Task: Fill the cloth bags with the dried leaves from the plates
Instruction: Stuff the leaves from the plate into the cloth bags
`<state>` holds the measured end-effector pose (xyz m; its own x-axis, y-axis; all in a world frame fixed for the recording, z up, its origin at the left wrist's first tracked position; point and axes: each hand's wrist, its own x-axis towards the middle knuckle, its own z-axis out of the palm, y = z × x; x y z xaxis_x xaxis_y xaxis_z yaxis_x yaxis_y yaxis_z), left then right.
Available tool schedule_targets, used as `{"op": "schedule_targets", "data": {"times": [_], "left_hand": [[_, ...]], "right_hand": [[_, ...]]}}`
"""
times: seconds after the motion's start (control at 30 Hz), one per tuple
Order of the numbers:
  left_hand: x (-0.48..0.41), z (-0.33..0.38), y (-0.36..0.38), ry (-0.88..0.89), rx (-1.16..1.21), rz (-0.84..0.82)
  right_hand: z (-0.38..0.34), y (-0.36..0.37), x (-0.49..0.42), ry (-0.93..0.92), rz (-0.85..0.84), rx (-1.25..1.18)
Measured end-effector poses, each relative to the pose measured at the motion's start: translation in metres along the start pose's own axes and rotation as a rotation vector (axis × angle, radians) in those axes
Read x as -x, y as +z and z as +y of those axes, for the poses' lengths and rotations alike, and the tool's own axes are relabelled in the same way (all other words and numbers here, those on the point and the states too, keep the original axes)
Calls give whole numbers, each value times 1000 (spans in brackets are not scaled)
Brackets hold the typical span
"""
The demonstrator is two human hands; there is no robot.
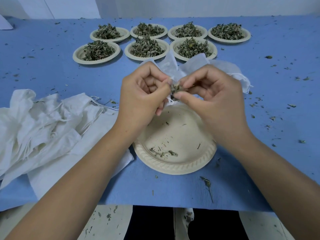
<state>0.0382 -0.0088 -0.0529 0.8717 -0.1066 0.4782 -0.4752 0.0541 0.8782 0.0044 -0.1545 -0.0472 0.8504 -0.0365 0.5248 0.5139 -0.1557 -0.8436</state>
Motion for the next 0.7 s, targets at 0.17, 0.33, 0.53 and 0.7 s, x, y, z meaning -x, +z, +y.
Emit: {"op": "schedule_targets", "data": {"times": [0.17, 0.33, 0.53, 0.7], "left_hand": [[1, 0, 1, 1, -36, -30], [-1, -1, 0, -11, -12, 47], [-2, 1, -2, -12, -24, 83], [-4, 1, -4, -22, -4, 165]], "right_hand": [[9, 3, 3, -240, -111, 463], [-1, -3, 2, -360, -139, 462], [3, 0, 7, -160, -414, 669], [-6, -12, -4, -117, -195, 210]]}}
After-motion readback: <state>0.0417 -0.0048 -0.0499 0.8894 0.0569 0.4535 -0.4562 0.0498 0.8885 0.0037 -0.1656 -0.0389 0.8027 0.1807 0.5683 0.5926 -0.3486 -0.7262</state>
